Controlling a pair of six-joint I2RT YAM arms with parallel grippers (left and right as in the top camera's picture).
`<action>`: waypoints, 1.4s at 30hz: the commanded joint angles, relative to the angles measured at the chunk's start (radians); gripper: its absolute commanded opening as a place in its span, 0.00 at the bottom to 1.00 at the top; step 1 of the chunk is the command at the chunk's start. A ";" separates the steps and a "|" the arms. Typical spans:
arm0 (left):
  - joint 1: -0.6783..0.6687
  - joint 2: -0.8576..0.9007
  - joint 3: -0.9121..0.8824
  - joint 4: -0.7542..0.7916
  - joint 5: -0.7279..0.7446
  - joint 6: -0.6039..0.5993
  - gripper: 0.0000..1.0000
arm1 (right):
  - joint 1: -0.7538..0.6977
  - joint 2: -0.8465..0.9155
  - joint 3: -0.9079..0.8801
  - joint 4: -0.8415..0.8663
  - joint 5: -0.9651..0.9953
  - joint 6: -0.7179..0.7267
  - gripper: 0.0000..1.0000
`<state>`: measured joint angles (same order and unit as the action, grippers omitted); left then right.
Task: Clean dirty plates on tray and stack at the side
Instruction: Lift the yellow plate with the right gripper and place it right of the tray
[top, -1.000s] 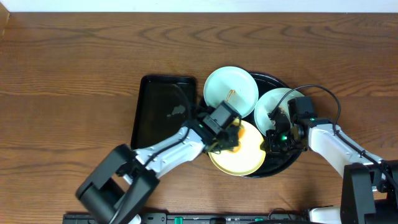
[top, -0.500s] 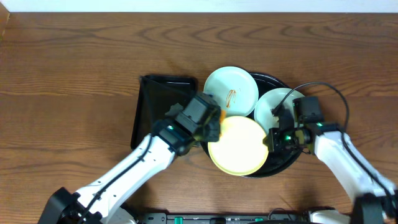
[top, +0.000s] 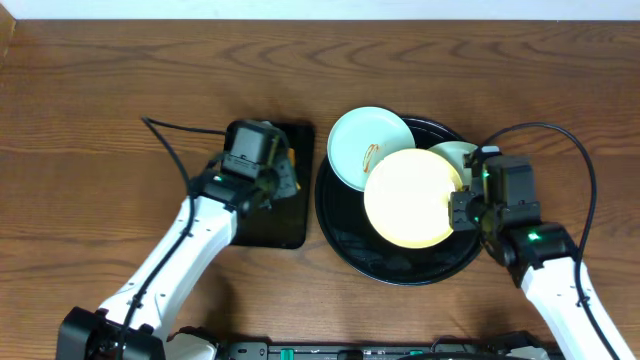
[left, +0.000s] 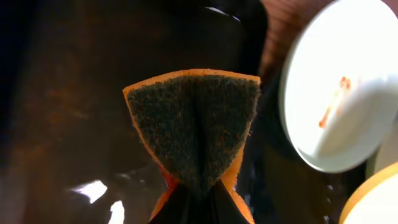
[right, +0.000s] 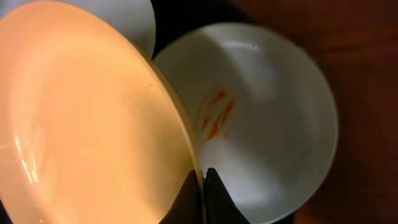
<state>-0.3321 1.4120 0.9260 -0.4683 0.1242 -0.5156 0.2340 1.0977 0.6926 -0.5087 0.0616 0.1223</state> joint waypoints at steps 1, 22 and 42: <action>0.030 0.015 -0.007 -0.003 -0.010 0.026 0.07 | 0.088 -0.013 0.011 0.015 0.195 -0.002 0.01; 0.034 0.037 -0.008 -0.002 -0.010 0.026 0.07 | 0.497 -0.013 0.013 0.260 0.691 -0.409 0.01; 0.034 0.037 -0.008 -0.002 -0.010 0.026 0.08 | 0.328 -0.013 0.013 0.203 0.525 0.112 0.01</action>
<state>-0.3019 1.4456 0.9257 -0.4683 0.1242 -0.4992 0.6380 1.0946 0.6926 -0.2939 0.6819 -0.0238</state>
